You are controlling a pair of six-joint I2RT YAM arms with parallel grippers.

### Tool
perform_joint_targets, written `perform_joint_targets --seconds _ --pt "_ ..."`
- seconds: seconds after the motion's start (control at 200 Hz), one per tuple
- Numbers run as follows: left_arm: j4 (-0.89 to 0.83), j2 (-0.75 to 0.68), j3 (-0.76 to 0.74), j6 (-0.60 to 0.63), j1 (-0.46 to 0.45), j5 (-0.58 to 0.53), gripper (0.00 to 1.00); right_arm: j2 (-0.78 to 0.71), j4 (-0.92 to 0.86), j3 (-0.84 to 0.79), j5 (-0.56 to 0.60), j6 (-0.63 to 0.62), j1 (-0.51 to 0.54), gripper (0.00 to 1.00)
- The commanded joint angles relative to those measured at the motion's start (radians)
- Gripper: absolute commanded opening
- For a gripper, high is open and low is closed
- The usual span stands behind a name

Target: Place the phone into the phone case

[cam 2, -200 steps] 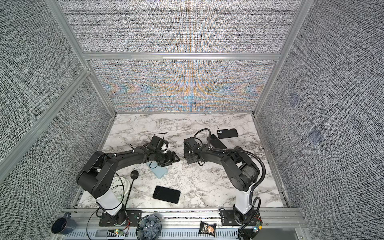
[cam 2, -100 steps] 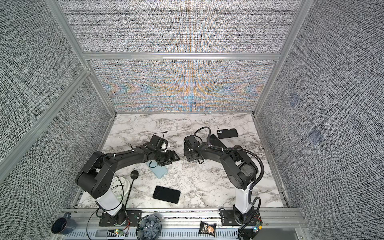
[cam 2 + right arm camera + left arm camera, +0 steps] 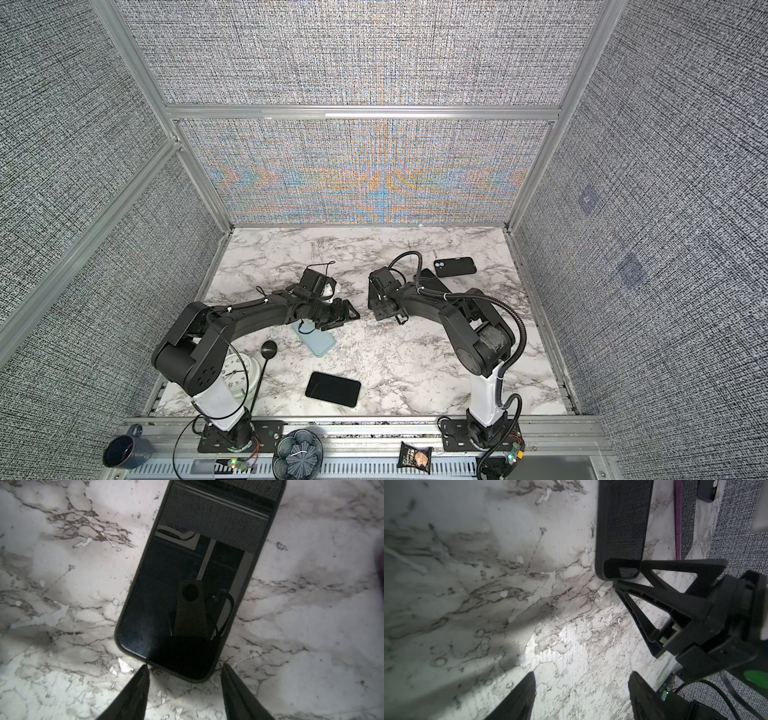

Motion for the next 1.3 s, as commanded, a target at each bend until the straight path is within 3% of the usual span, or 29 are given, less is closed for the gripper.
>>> perform_joint_targets --seconds 0.0,0.175,0.365,0.52,0.735,0.99,1.296 --pt "-0.002 0.007 0.012 0.018 0.002 0.001 0.72 -0.005 -0.005 0.0 0.02 -0.014 -0.007 0.58" --pt "-0.042 -0.009 0.029 0.026 0.005 -0.007 0.72 -0.036 -0.031 0.001 -0.01 -0.031 -0.006 0.59" --pt "-0.132 -0.142 -0.005 -0.002 0.006 -0.047 0.72 -0.199 -0.053 -0.087 -0.079 -0.088 0.041 0.64" --pt "-0.258 -0.283 -0.077 -0.015 0.008 -0.122 0.73 -0.394 -0.038 -0.243 -0.18 -0.209 0.176 0.67" --pt "-0.499 -0.406 -0.097 -0.019 0.024 -0.278 0.76 -0.564 0.013 -0.379 -0.26 -0.262 0.408 0.74" --pt "-0.489 -0.495 -0.195 -0.047 0.069 -0.3 0.81 -0.481 0.083 -0.373 -0.181 -0.392 0.636 0.76" --pt "-0.442 -0.526 -0.273 -0.076 0.118 -0.262 0.92 -0.343 0.047 -0.304 -0.19 -0.416 0.667 0.8"
